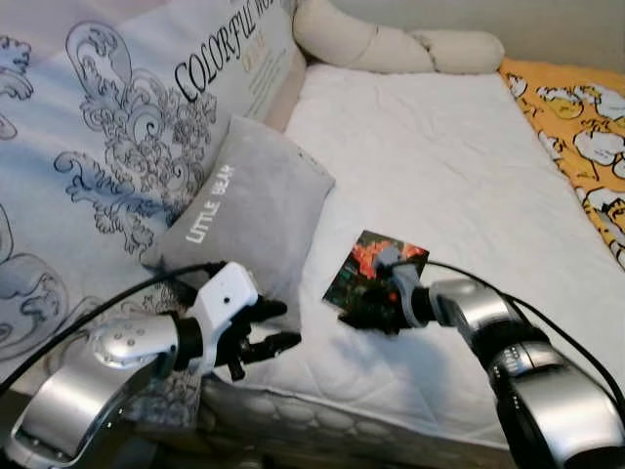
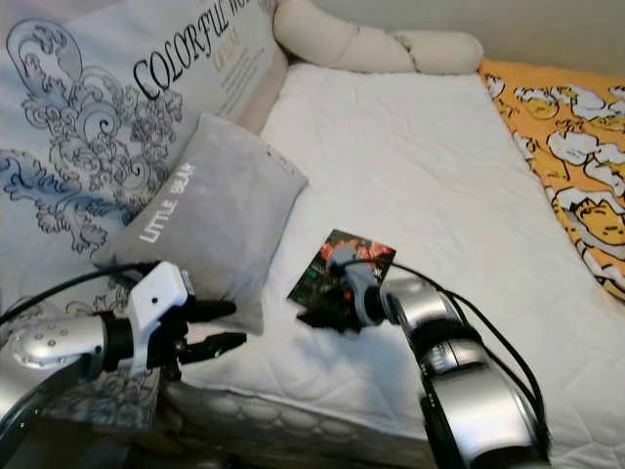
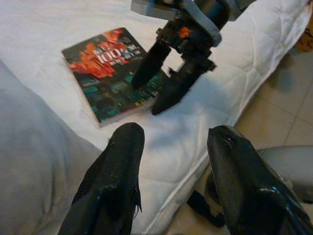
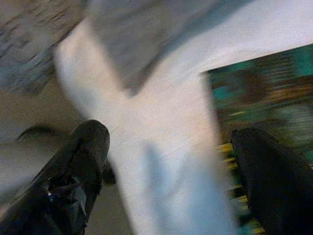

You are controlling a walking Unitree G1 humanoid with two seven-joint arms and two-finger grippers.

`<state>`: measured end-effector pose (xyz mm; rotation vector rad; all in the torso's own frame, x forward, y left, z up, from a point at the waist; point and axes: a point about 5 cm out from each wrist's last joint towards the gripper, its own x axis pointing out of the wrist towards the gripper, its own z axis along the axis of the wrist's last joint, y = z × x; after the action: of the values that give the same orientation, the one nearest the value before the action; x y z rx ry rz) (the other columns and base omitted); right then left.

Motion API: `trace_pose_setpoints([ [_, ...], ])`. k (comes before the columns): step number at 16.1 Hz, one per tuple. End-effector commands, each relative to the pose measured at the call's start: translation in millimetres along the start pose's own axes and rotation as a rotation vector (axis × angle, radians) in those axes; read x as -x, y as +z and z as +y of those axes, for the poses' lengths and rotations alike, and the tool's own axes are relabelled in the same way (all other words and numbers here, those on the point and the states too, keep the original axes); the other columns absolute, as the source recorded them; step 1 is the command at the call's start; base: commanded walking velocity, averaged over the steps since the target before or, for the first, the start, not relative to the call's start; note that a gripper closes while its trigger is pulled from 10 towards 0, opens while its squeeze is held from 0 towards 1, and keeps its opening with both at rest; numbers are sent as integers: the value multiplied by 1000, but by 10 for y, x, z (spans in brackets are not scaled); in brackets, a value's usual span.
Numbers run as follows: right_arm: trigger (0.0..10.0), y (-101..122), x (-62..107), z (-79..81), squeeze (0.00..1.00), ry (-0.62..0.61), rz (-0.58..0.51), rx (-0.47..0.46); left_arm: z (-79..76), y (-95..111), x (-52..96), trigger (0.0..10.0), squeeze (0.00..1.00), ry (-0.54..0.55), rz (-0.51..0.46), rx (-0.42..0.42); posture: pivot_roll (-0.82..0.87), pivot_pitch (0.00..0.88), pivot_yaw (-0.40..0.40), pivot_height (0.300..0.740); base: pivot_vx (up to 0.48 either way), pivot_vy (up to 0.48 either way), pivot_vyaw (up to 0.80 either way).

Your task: Clean up the room

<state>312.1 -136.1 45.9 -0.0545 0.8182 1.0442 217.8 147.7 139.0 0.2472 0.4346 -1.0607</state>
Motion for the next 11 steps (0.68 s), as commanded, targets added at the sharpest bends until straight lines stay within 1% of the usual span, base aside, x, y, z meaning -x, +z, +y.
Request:
trace_pose_setpoints([
  [1,10000,-23,41,16,0,35,31,25,12,1,-7,10000,0,-5,13,-15,97,0,20,740,0,0,0],
  [5,10000,-253,101,34,0,66,118,10,23,14,-38,10000,0,-19,15,-21,93,0,24,740,0,0,0],
  [8,10000,-354,114,15,0,15,133,-15,12,11,-48,10000,0,-32,21,-22,98,0,21,740,0,0,0],
  [10,10000,-407,88,1,0,-29,131,-43,18,-7,-49,10000,0,-34,38,-33,102,0,16,740,0,0,0],
  [11,10000,-451,88,-15,0,-63,152,-28,28,-8,-49,10000,0,-31,39,-35,103,0,15,740,0,0,0],
])
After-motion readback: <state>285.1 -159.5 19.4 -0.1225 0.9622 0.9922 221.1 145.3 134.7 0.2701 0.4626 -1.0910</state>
